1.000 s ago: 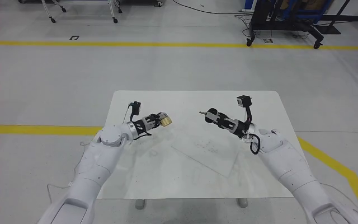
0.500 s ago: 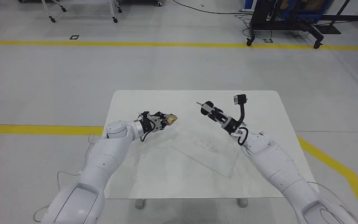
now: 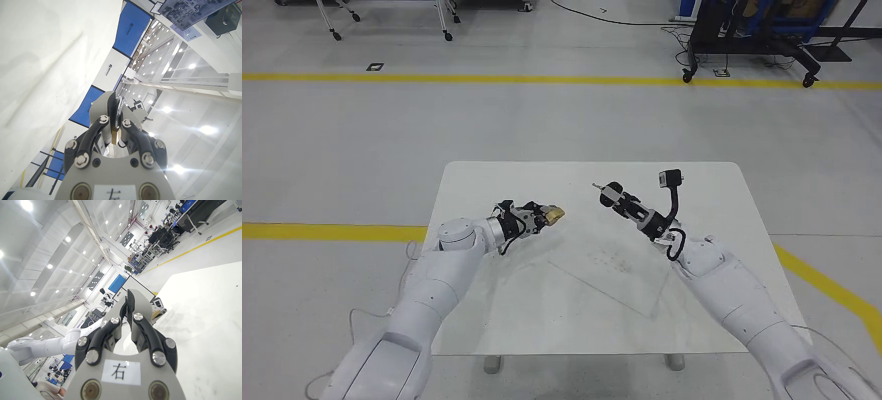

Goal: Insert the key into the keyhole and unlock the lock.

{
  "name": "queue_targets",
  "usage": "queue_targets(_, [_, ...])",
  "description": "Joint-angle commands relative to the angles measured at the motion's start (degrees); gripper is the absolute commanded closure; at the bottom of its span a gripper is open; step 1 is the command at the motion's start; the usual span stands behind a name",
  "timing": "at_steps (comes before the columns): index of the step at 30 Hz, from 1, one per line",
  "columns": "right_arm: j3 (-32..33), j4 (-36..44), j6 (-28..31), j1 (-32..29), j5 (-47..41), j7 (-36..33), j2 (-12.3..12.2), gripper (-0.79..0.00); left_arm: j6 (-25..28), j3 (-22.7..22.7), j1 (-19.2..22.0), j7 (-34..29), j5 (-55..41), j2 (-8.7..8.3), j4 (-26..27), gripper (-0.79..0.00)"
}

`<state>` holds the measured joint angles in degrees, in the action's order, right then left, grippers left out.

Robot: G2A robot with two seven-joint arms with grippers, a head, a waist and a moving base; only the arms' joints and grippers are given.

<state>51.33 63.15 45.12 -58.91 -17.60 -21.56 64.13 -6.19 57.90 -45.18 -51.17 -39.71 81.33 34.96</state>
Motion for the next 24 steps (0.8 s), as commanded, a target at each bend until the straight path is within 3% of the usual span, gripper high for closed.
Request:
queue_targets(1, [0.65,1.35,-1.64,-1.01,-1.36,-0.35,-0.09,0.000,0.80,0.21,-1.22,3.34,-1.29,0.33,2.68,0.000])
queue_targets(7, [3.00,7.65,-9.32,-6.05,-7.81,-0.63,-0.50,0.000,2.28,1.15,-2.99,10.91,-3.15,0.84,7.77,0.000])
queue_targets(13, [4.97,14.31,-20.97,-10.58,-4.08,5.37,-0.96,0.000,3.52,0.32,-3.89,15.95,1.79,0.82,13.82,0.000])
queue_targets(19, [5.27,16.99,-27.20,-12.20,-1.49,7.85,-0.71,0.000,1.67,0.51,-5.66,16.12,3.88,0.46,19.10,0.000])
queue_targets(24, [5.07,16.18,-28.41,-11.90,-2.11,6.33,-0.22,0.000,1.44,0.90,-7.57,17.46,5.81,0.11,22.53,0.000])
